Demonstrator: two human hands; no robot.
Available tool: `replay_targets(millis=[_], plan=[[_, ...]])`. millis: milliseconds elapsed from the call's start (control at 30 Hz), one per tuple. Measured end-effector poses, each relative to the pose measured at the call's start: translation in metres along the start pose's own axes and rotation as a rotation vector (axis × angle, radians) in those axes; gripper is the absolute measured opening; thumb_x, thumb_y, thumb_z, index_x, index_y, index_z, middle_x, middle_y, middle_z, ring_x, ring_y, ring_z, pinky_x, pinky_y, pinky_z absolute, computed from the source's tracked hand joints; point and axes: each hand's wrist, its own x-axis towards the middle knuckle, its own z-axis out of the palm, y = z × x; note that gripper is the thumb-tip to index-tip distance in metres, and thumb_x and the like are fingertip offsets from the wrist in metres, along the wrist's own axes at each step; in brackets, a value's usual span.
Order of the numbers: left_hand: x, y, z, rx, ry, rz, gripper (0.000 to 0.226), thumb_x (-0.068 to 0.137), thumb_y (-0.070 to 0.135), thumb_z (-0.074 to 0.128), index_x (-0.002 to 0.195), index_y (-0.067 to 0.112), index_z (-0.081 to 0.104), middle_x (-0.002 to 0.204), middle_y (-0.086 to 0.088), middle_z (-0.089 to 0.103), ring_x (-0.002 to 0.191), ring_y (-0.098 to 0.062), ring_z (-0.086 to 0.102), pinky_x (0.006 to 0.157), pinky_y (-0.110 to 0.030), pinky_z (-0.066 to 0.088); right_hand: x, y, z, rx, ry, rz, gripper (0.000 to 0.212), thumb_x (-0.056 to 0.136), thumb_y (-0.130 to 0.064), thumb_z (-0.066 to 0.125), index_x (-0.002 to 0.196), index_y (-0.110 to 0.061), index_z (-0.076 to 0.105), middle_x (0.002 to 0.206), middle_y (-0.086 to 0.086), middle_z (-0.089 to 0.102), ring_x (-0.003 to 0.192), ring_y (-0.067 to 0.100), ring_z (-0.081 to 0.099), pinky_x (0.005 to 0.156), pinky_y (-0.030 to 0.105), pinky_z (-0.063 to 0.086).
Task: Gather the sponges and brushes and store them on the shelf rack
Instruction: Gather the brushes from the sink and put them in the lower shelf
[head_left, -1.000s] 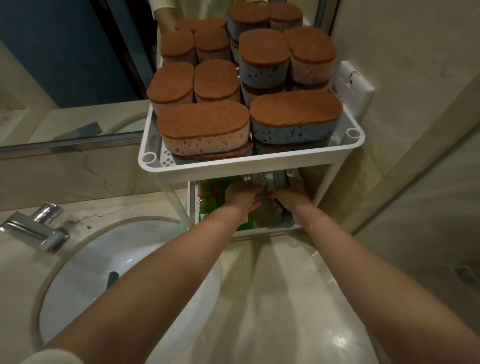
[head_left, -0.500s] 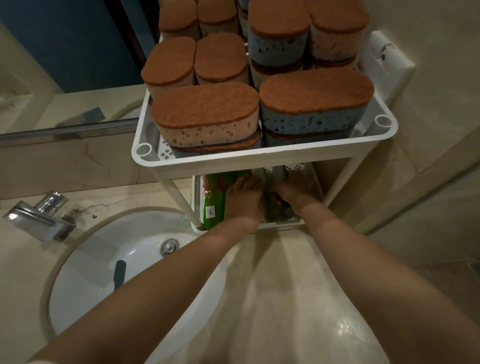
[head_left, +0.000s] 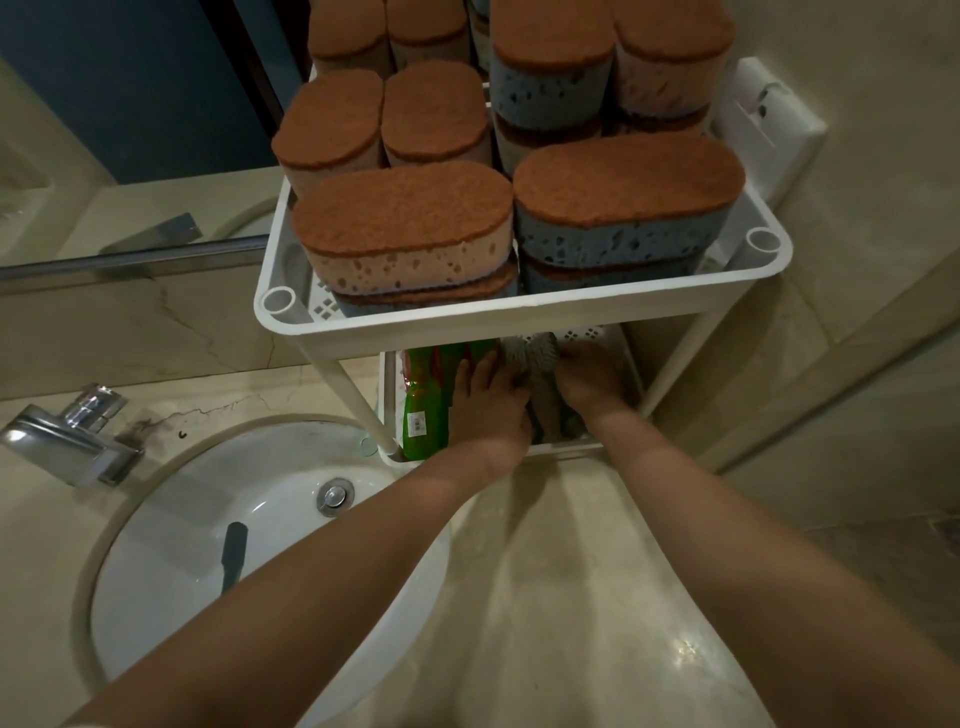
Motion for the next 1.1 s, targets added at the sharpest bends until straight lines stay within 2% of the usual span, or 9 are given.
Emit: replay_targets(millis=[133, 267, 367, 433, 500, 633, 700, 833, 1100], plan=[[-0.001, 0.0, 0.0, -0.014, 0.0, 0.007, 0.043, 0.094, 0.027, 0.045, 0.137, 0.027, 0.051, 0.155, -0.003, 0.032, 0.148, -0.028, 0.008, 0.12, -0.048, -0.005, 0.0, -0.002, 0.003, -0.009, 0.008, 0.005, 0.024, 0.093, -0.016, 0.048, 0.093, -0.027, 0.07, 0.102, -0.001, 0.071, 0.081, 0.013, 0.059, 0.069, 0.026, 0.043], [-0.002, -0.002, -0.004, -0.041, 0.007, 0.013, 0.041, 0.094, 0.026, 0.045, 0.134, 0.025, 0.054, 0.154, -0.003, 0.033, 0.148, -0.027, 0.007, 0.119, -0.046, -0.007, -0.003, -0.005, 0.003, -0.081, 0.012, -0.001, 0.028, 0.09, -0.008, 0.048, 0.104, -0.022, 0.068, 0.111, 0.002, 0.067, 0.085, 0.015, 0.055, 0.063, 0.02, 0.038], [-0.01, -0.004, -0.008, -0.125, 0.04, 0.042, 0.043, 0.093, 0.022, 0.046, 0.134, 0.023, 0.054, 0.152, -0.005, 0.037, 0.148, -0.027, 0.01, 0.12, -0.043, -0.003, -0.013, -0.006, 0.0, -0.108, 0.041, -0.039, 0.026, 0.09, -0.01, 0.048, 0.107, -0.014, 0.066, 0.118, 0.006, 0.065, 0.099, 0.021, 0.059, 0.074, 0.021, 0.036], [-0.021, -0.007, -0.009, -0.21, 0.083, 0.065, 0.044, 0.093, 0.017, 0.047, 0.136, 0.021, 0.054, 0.151, -0.005, 0.04, 0.147, -0.026, 0.014, 0.122, -0.039, 0.003, -0.028, -0.008, -0.001, -0.094, 0.107, -0.083, 0.025, 0.091, -0.01, 0.047, 0.107, -0.014, 0.065, 0.118, 0.006, 0.065, 0.1, 0.02, 0.058, 0.076, 0.021, 0.033], [-0.035, -0.009, -0.008, -0.323, 0.117, 0.073, 0.045, 0.093, 0.012, 0.046, 0.137, 0.02, 0.053, 0.15, -0.002, 0.041, 0.146, -0.023, 0.018, 0.121, -0.034, 0.013, -0.048, -0.009, 0.001, 0.02, 0.189, -0.151, 0.026, 0.09, -0.009, 0.049, 0.111, -0.013, 0.064, 0.114, 0.007, 0.065, 0.104, 0.024, 0.059, 0.076, 0.02, 0.033], [-0.069, -0.013, -0.008, -0.484, 0.18, 0.028, 0.045, 0.092, 0.005, 0.047, 0.13, 0.026, 0.06, 0.143, 0.008, 0.05, 0.141, -0.011, 0.031, 0.11, -0.024, 0.029, -0.094, -0.008, 0.009, 0.317, 0.274, -0.265, 0.019, 0.087, -0.004, 0.054, 0.094, -0.017, 0.067, 0.09, -0.002, 0.065, 0.089, 0.021, 0.062, 0.072, 0.023, 0.041], [-0.089, -0.018, -0.007, -0.561, 0.245, 0.015, 0.043, 0.092, 0.006, 0.047, 0.124, 0.029, 0.063, 0.135, 0.009, 0.057, 0.131, -0.009, 0.044, 0.103, -0.02, 0.034, -0.114, -0.005, 0.017, 0.329, 0.235, -0.267, 0.019, 0.088, -0.007, 0.055, 0.091, -0.022, 0.065, 0.088, -0.005, 0.066, 0.086, 0.015, 0.062, 0.074, 0.024, 0.046], [-0.13, -0.037, -0.004, -0.644, 0.331, -0.066, 0.036, 0.091, 0.007, 0.049, 0.112, 0.031, 0.065, 0.117, 0.012, 0.061, 0.104, -0.004, 0.056, 0.086, -0.016, 0.046, -0.149, -0.001, 0.04, 0.335, 0.146, -0.271, 0.021, 0.088, -0.01, 0.057, 0.087, -0.03, 0.062, 0.087, -0.011, 0.065, 0.083, 0.004, 0.06, 0.065, 0.01, 0.042], [-0.203, -0.101, 0.018, -0.756, 0.369, -0.34, 0.038, 0.087, 0.005, 0.048, 0.093, 0.04, 0.062, 0.099, 0.023, 0.063, 0.094, 0.008, 0.059, 0.076, -0.015, 0.049, -0.186, -0.013, 0.11, 0.265, -0.062, -0.298, 0.02, 0.089, -0.011, 0.058, 0.087, -0.03, 0.065, 0.083, -0.01, 0.067, 0.08, 0.008, 0.063, 0.072, 0.022, 0.05]])
